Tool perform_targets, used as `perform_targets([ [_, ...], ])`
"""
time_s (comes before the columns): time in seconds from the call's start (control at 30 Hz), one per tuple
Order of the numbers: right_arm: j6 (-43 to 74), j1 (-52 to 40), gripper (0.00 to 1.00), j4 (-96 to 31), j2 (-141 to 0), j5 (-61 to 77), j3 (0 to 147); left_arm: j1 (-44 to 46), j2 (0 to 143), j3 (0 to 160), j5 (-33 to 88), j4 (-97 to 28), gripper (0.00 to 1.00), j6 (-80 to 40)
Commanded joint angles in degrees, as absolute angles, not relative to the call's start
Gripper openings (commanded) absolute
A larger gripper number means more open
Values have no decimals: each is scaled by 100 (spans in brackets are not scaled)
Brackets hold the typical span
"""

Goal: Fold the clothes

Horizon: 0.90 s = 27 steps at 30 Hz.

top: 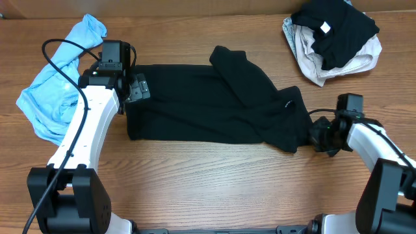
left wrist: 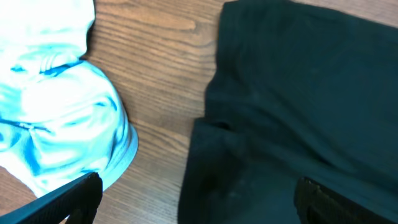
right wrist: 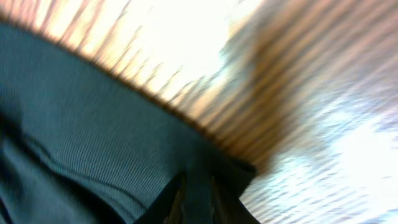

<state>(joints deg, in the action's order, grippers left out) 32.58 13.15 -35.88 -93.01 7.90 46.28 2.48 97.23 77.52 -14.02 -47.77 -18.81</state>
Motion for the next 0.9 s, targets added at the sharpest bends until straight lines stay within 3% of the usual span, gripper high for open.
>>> perform_targets([
  [0.0, 3275, 1723, 18, -3721, -9393, 183, 4539, 209, 9874, 7848, -1566, -4895, 100, -1695],
  [0.2, 2799, 1861, 18, -4431, -9347, 552, 4954, 202, 9931, 7861, -1527, -4947, 100, -1667],
  [0.3, 2447, 1846, 23, -5015, -9142, 821, 5520, 165, 9929, 8099, -1160, -5122, 100, -1500],
  [0.47, 1253, 1678, 49, -6322, -8866, 1643, 7299, 108, 9977, 9139, -117, -5745, 100, -915],
  [0.63, 572, 930, 74, -7240, -8882, 1538, 9369, 108, 10523, 10674, 331, -6326, 100, -727],
  [0.87, 578, -351, 80, -6311, -8984, 469, 10641, 95, 12070, 12536, 451, -6748, 100, -438],
])
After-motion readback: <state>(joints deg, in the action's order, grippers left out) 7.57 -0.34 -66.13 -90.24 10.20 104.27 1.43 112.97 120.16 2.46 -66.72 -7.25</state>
